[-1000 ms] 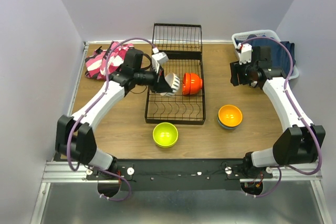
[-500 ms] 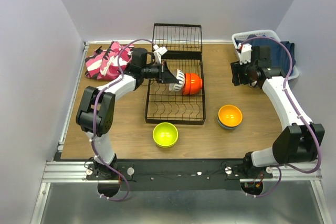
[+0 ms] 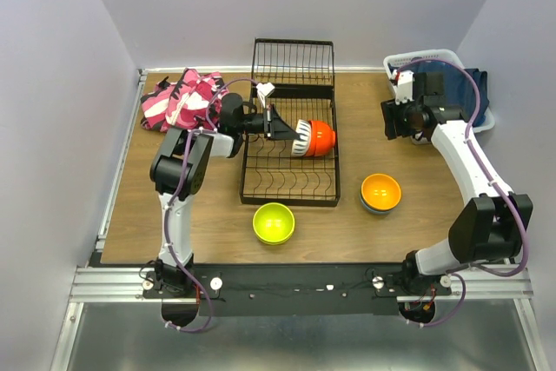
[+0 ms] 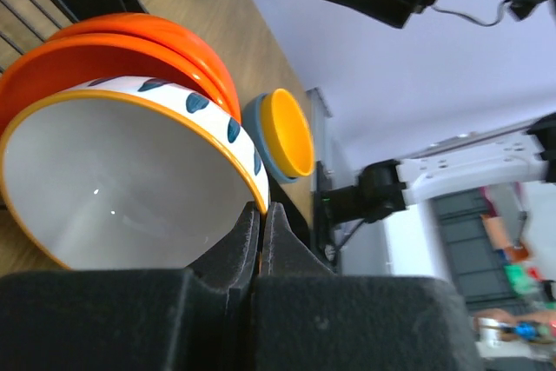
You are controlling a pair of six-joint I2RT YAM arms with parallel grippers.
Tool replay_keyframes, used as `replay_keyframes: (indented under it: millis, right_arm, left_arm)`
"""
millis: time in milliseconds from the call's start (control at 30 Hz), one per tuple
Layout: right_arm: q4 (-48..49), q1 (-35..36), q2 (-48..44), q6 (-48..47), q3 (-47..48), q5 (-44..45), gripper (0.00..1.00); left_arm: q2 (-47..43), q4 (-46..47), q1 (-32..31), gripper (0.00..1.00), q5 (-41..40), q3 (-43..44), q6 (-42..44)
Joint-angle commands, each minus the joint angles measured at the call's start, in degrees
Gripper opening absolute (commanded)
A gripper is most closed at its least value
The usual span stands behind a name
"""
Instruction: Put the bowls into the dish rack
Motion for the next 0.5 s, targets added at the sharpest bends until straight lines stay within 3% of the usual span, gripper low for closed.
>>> replay_keyframes:
  millis: [0,267,467]
  right_arm:
    - [-1.1,0.3,1.3,-0.6,3.0,1.5,0.68]
    - [-1.7,0.3,2.5,-0.6,4.4,1.6,0.68]
    - [-1.8,0.3,2.7,-0.6,4.8,1.6,0.68]
  left_arm:
    - [3.6,22.6,1.1,0.0,4.1,-0.5,-15.4]
    - [6.2,25.9,3.1,0.0,4.3,-2.4,-16.5]
    - [4.6,18.5,3.5,0.0,3.6,-4.3,-9.9]
